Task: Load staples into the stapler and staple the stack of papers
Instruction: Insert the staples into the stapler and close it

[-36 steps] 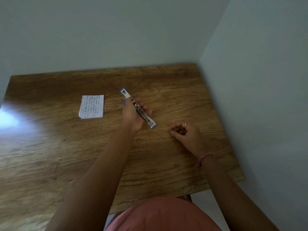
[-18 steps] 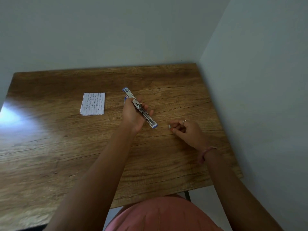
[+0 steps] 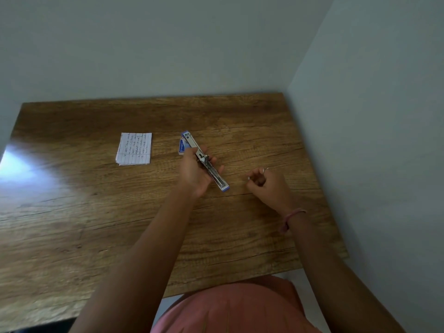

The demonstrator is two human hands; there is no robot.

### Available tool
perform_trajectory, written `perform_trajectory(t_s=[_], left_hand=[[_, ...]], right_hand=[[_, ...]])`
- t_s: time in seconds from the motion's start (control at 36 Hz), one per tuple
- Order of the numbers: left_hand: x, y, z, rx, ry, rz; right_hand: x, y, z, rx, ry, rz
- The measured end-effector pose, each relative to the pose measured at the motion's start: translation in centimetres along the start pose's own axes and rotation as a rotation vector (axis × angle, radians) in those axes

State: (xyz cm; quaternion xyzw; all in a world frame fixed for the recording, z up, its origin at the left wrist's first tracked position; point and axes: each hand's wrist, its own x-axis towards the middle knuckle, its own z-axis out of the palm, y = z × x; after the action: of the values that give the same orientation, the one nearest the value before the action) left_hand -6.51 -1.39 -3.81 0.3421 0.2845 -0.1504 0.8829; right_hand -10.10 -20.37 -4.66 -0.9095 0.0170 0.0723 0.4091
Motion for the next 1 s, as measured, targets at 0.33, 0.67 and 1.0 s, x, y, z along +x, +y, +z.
perform_trajectory(t_s=[0.33,0.67,1.0], left_hand=[[-0.1,-0.3,-0.1,0.019,0.012,0.009],[0.1,-0.2,-0.1,0.040,0.015,0.015],[-0.1,-0.2,-0.2,0.028,-0.009,0.033]], right_hand=[[0.6,-1.1,-0.8,-0.338,-0.171,-0.009],[1.3,-0.3,-3.1,-0.360,-0.245,-0.178],[2.6,-0.8,-3.4,-0.562,-0.388,-0.381]])
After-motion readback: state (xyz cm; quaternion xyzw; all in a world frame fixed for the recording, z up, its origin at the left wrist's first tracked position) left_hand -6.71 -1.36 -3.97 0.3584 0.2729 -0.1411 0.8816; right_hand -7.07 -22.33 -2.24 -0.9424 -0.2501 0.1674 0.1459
